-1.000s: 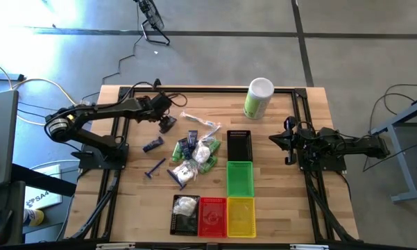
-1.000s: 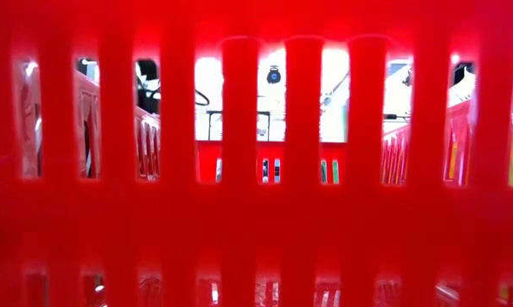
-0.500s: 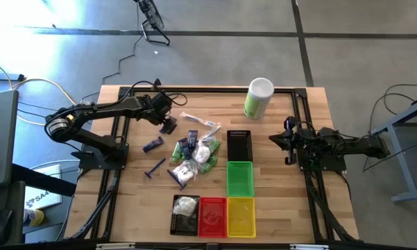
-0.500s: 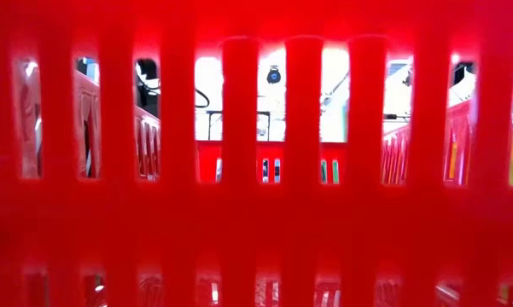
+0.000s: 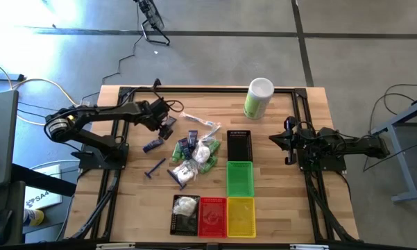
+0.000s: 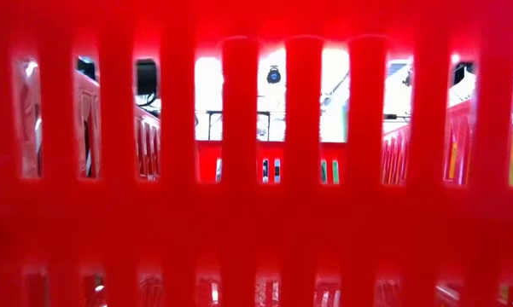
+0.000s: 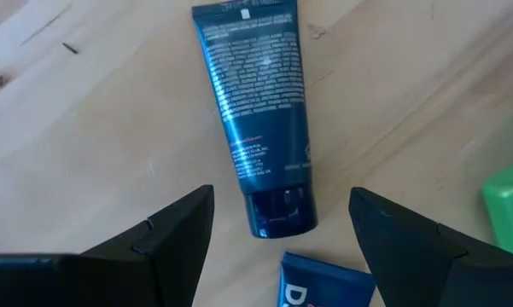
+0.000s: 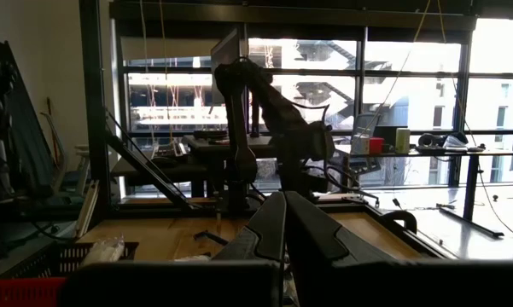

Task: Pick & Place Travel size toiletries
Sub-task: Put the blue shave cream into the red bin

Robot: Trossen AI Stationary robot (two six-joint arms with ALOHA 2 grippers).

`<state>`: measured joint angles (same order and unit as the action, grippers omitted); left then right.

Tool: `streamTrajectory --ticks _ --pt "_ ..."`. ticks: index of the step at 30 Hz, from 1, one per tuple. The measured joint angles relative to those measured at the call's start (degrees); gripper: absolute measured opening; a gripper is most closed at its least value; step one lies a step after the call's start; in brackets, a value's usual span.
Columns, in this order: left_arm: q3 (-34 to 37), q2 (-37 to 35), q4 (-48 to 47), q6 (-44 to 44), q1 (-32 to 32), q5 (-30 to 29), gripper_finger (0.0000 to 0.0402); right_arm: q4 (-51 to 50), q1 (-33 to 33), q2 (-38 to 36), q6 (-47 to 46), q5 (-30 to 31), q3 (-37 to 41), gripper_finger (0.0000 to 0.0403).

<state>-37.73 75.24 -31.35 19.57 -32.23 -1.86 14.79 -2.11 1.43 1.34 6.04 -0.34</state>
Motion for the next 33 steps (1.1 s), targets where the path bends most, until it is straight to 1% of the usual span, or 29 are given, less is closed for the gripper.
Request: streamTrajectory --ticks 9,13,33 --pt "4.6 0.0 8.0 -1.4 0.0 0.0 0.0268 0.0 0.0 0.0 0.0 0.0 0.0 0.0002" --pt "5.6 0.0 8.0 -1.3 0.0 -0.2 0.0268 0.0 0.0 0.0 0.0 0.0 0.0 0.0002" --pt "5.6 0.0 9.5 -0.8 0.0 -0.2 0.0265 0.0 0.0 0.0 0.0 0.0 0.0 0.0002"
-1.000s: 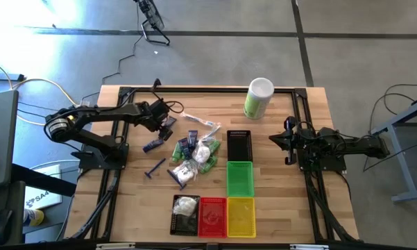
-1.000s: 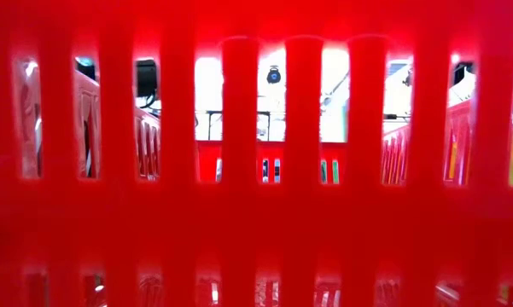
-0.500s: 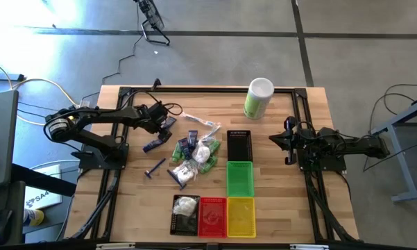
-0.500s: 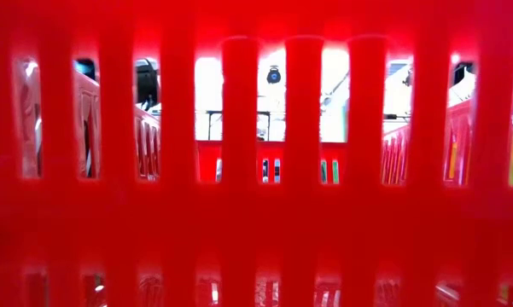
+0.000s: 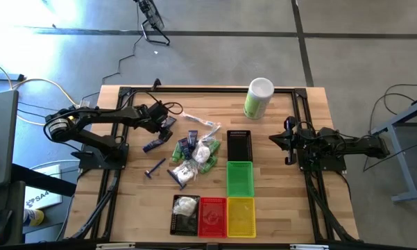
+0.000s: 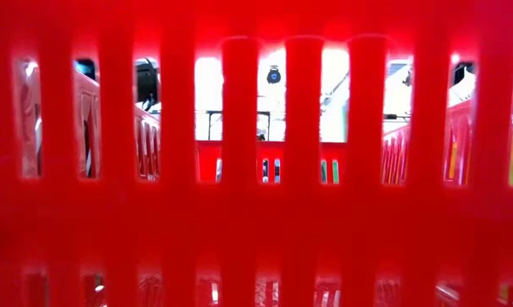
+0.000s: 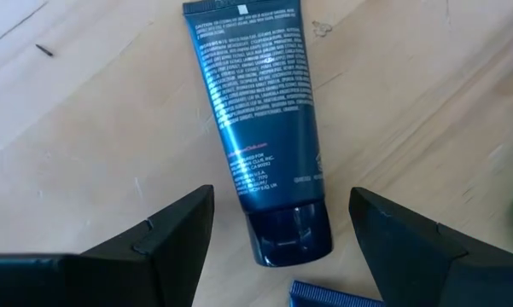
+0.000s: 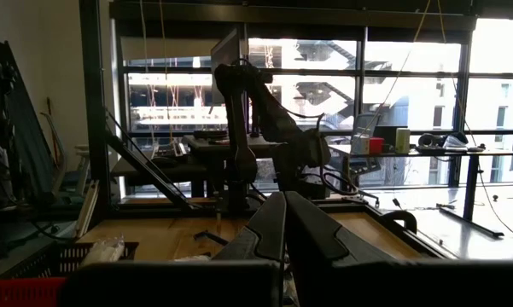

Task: Pick & Place Travel size toiletries
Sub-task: Put the blue shave cream into the red bin

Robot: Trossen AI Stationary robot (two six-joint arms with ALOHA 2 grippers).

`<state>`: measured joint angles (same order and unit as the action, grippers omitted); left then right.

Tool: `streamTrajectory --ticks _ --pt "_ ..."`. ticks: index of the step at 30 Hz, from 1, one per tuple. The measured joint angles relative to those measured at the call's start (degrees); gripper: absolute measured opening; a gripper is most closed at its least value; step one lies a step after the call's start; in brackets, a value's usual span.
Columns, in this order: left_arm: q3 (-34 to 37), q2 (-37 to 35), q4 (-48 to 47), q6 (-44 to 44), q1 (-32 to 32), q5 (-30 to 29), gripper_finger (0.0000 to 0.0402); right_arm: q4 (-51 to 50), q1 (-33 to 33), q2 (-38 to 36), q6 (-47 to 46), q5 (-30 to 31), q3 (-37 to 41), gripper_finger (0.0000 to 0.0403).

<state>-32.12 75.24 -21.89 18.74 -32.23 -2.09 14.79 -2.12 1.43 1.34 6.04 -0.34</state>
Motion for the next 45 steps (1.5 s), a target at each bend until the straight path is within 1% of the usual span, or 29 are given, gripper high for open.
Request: streamTrajectory --ticks 2,9,14,39,42,45 --pt "0.0 0.0 -0.1 0.0 0.0 0.0 0.0254 0.0 0.0 0.0 0.0 0.0 0.0 0.0002" --pt "0.0 0.0 -0.1 0.0 0.0 0.0 0.0197 0.0 0.0 0.0 0.0 0.0 0.0 0.0002" --pt "0.0 0.0 -0.1 0.0 0.0 0.0 0.0175 0.0 0.0 0.0 0.0 0.0 0.0 0.0002" --pt "-0.2 -0.1 -0.2 1.4 0.0 0.0 0.0169 0.0 0.0 0.0 0.0 0.0 0.0 0.0002" --pt "-1.7 -0.2 -0.2 1.0 0.0 0.0 0.0161 0.0 0.0 0.0 0.0 0.0 0.0 0.0002" --pt "-3.5 -0.8 -0.4 -0.6 0.0 0.0 0.0139 0.0 0.0 0.0 0.0 0.0 0.0 0.0002"
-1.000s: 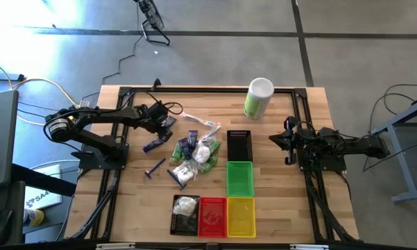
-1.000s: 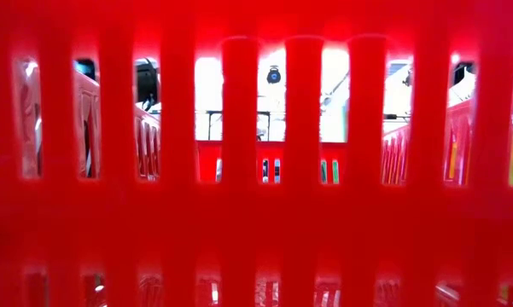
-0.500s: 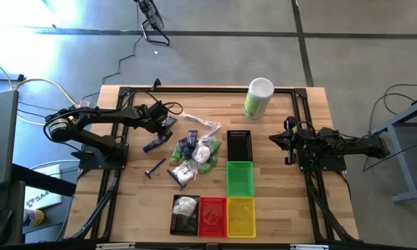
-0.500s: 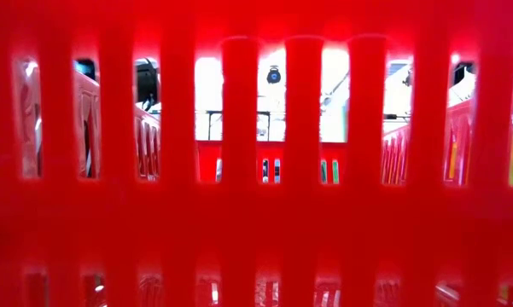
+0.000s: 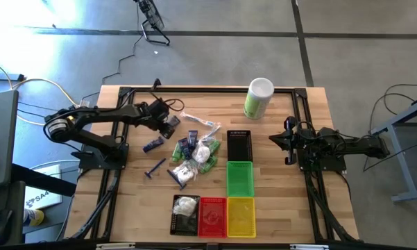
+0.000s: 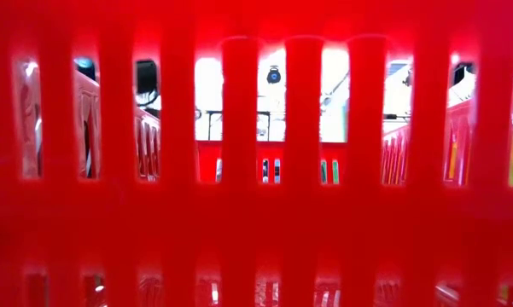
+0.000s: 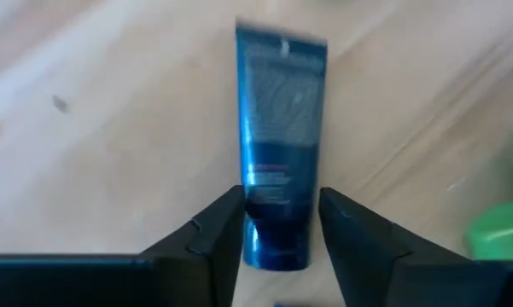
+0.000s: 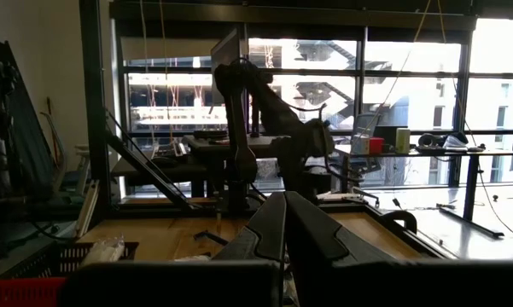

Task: Pick & Place Travel size toiletries
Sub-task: Put the blue shave cream into the red bin

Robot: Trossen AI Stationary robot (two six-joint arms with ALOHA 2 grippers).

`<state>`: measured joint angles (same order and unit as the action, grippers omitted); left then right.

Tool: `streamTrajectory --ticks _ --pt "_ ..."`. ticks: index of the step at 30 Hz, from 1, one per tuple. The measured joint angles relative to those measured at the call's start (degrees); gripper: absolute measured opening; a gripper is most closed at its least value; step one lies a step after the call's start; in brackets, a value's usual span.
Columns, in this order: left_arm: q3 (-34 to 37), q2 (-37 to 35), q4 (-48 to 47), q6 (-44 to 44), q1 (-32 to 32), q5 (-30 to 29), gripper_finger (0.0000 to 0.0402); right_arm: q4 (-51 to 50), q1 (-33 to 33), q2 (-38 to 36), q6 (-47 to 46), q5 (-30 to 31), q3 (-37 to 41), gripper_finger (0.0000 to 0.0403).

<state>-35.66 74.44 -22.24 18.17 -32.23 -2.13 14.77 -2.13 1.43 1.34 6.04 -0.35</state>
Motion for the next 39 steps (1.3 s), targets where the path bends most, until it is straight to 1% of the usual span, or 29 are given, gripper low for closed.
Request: streamTrajectory --ticks 5,9,12,15,30,34,39 --pt "-3.0 -2.1 -0.5 -2.1 0.0 0.2 0.0092 0.0 0.0 0.0 0.0 0.0 0.0 0.0002" --pt "-3.9 -4.0 -3.5 -3.1 0.0 0.4 0.0060 0.0 0.0 0.0 0.2 0.0 0.0 0.0002" --pt "-3.9 -5.1 -6.2 -3.5 0.0 0.3 0.0048 0.0 0.0 0.0 0.2 0.0 0.0 0.0002" --pt "-3.9 -5.3 -8.5 -3.9 0.0 0.2 0.0045 0.0 0.0 0.0 0.2 0.0 0.0 0.0002" --pt "-3.9 -5.0 -7.8 -5.0 0.0 0.1 0.0048 0.0 0.0 0.0 0.2 0.0 0.0 0.0002" --pt "-3.9 -4.9 -7.9 -4.9 0.0 -0.4 0.0077 0.0 0.0 0.0 0.2 0.0 0.0 0.0002" --pt "-3.9 -4.9 -7.8 -4.5 0.0 -2.8 0.0138 0.0 0.0 0.0 0.2 0.0 0.0 0.0002"
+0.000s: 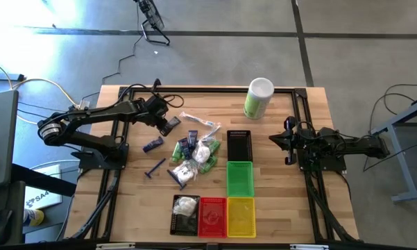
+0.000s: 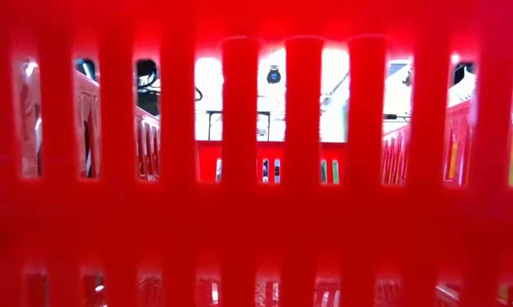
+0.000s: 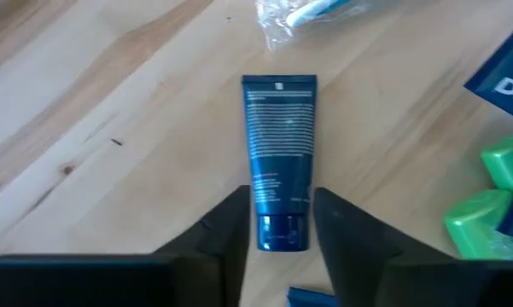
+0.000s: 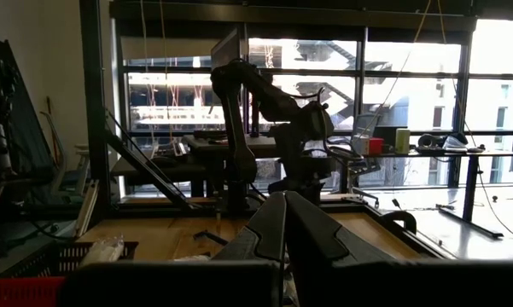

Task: Pick & Place Travel size toiletries
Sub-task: Put the blue shave cream into the red bin

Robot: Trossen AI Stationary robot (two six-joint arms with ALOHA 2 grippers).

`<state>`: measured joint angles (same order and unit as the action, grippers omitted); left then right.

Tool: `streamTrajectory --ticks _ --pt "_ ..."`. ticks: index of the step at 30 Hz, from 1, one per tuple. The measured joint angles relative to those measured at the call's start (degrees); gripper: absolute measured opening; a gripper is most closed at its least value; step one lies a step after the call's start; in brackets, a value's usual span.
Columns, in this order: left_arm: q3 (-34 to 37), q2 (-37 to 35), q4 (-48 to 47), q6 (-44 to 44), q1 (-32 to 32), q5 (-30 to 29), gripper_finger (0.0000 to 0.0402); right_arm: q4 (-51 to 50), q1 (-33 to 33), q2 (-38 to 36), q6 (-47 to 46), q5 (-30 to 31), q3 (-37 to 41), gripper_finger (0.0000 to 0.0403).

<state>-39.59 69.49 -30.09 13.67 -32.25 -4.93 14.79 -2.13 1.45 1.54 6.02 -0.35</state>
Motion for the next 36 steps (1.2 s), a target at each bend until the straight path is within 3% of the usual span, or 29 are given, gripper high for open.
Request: streamTrajectory --ticks 6,10,27,36 --pt "0.0 0.0 0.0 0.1 0.0 -1.5 0.0201 0.0 0.0 0.0 0.0 0.0 0.0 0.0002" --pt "0.0 0.0 0.0 0.1 0.0 -1.5 0.0221 0.0 0.0 0.0 0.0 0.0 0.0 0.0002" --pt "0.1 0.0 -1.3 0.1 0.0 0.2 0.0223 0.0 0.0 0.0 0.0 -0.2 0.0 0.0002" --pt "5.5 0.0 0.6 0.1 0.0 3.2 0.0223 0.0 0.0 0.0 0.0 -0.2 0.0 0.0002"
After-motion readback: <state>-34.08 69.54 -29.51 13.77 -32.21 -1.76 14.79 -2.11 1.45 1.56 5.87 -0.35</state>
